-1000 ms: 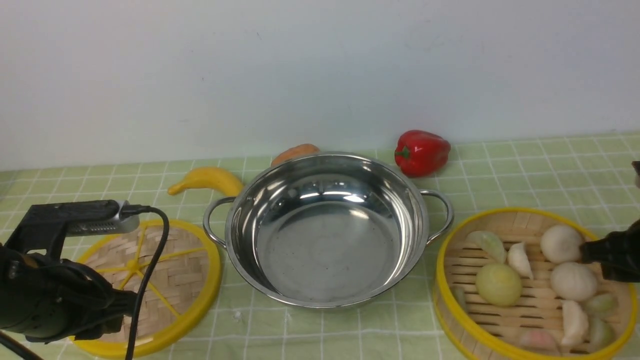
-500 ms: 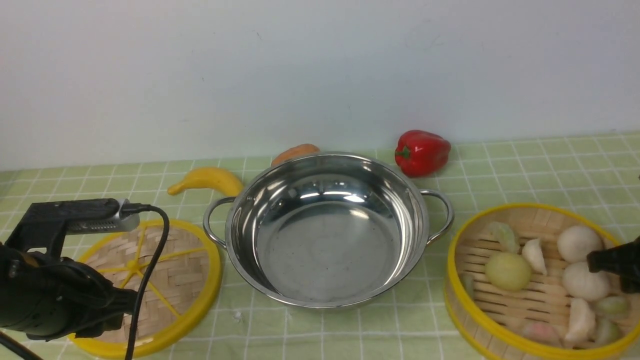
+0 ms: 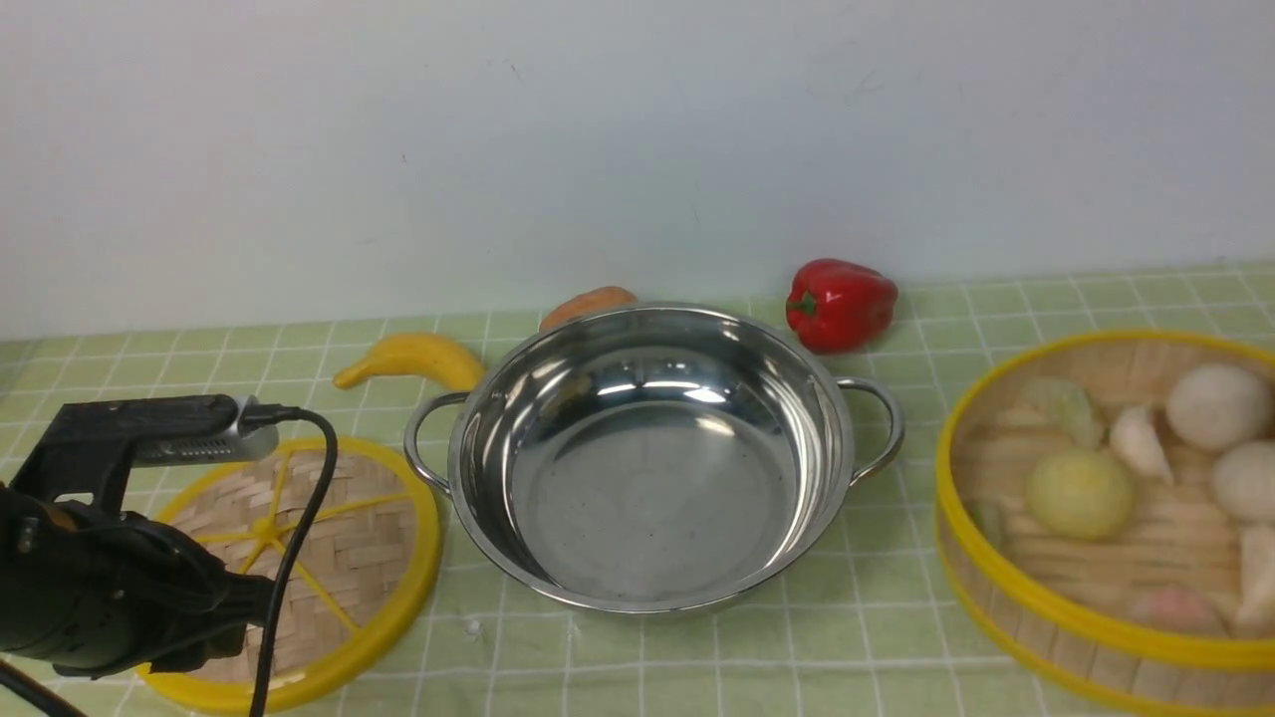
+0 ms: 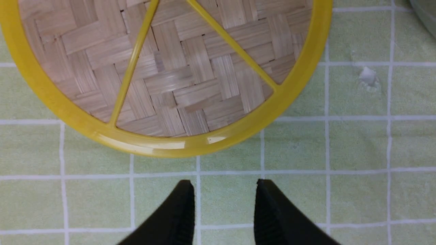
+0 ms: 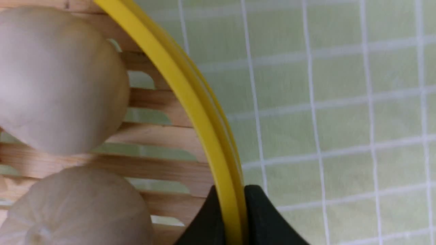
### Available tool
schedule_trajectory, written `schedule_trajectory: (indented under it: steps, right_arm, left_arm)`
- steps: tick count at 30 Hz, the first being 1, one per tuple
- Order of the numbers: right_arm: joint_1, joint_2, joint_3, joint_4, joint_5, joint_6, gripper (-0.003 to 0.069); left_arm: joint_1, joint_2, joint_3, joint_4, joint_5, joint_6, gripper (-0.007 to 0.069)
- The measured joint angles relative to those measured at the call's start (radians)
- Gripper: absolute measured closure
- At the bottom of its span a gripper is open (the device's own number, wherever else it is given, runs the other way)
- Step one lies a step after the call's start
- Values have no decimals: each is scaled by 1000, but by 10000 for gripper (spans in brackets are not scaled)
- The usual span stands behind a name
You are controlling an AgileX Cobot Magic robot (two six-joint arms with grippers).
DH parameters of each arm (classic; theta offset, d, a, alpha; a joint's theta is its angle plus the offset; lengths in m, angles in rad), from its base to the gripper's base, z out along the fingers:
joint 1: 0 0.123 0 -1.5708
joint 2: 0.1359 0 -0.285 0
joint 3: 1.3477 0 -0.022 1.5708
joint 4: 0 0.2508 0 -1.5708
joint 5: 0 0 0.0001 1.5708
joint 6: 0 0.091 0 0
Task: Place the steamer in the pot on the green tablecloth, and put the lid on the steamer.
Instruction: 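Place the bamboo steamer basket of food into the steel pot with the right gripper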
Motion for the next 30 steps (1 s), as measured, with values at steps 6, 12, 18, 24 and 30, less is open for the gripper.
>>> schedule_trajectory:
  steps: [6, 12, 18, 24, 30]
  right_arm:
    - [84, 80, -249, 327, -6, -184, 601]
    - [270, 279, -444, 332, -24, -146, 601]
    - [418, 524, -662, 277, -10, -79, 601]
    - [478, 698, -799, 230, 1, -55, 601]
    - [478, 793, -812, 220, -31, -54, 601]
  left_arm:
    - [0, 0, 0, 0, -1, 0, 382]
    - [0, 0, 0, 0, -1, 0, 382]
    - [0, 0, 0, 0, -1, 0, 382]
    - [0, 0, 0, 0, -1, 0, 382]
    - [0, 0, 0, 0, -1, 0, 382]
